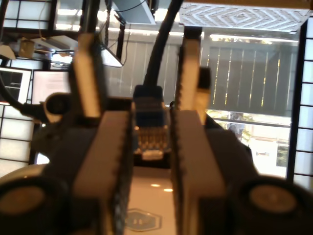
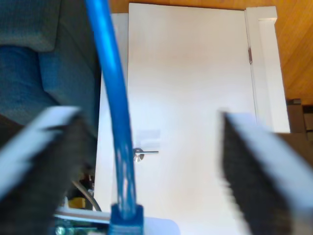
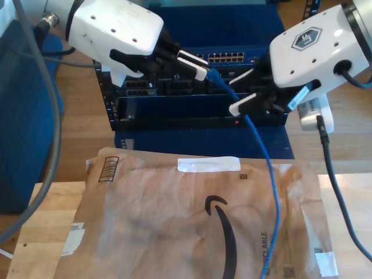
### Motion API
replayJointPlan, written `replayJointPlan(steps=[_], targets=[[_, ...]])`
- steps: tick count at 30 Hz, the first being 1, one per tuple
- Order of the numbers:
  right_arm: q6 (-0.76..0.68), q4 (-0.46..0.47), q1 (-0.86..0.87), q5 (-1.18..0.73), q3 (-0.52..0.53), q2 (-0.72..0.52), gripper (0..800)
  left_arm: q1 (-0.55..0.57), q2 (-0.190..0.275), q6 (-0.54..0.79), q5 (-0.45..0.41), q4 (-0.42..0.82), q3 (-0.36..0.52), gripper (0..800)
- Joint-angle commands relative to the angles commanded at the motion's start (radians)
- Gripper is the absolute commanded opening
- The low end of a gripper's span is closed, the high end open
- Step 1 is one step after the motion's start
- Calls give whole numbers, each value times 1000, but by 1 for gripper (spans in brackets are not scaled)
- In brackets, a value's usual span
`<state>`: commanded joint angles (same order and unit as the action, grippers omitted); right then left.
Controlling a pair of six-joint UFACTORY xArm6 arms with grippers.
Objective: Grab the cable and plug it in
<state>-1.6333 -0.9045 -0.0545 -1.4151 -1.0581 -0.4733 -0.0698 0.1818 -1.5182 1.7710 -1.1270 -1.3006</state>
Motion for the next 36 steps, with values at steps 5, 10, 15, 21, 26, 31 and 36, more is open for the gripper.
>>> replayJointPlan(steps=[5, 10, 15, 21, 26, 31, 36], targets=[[49, 12, 3, 40, 8, -80, 794, 3, -12, -3, 18, -2, -3, 16], [92, 11, 5, 98, 40, -124, 796, -18, -91, -69, 132, -28, -6, 11], [235, 6, 2, 249, 86, -206, 796, -98, -207, -166, 287, -216, -11, 11], [341, 5, -8, 388, 157, -311, 797, -126, -279, -222, 381, -290, -11, 11], [373, 6, -124, 483, 178, -330, 798, -138, -331, -302, 451, -338, -6, 9], [416, 11, -334, 736, 255, -316, 798, -138, -354, -325, 476, -339, -5, 11], [485, 9, -497, 930, 305, -299, 797, -166, -371, -324, 502, -361, 6, 13]])
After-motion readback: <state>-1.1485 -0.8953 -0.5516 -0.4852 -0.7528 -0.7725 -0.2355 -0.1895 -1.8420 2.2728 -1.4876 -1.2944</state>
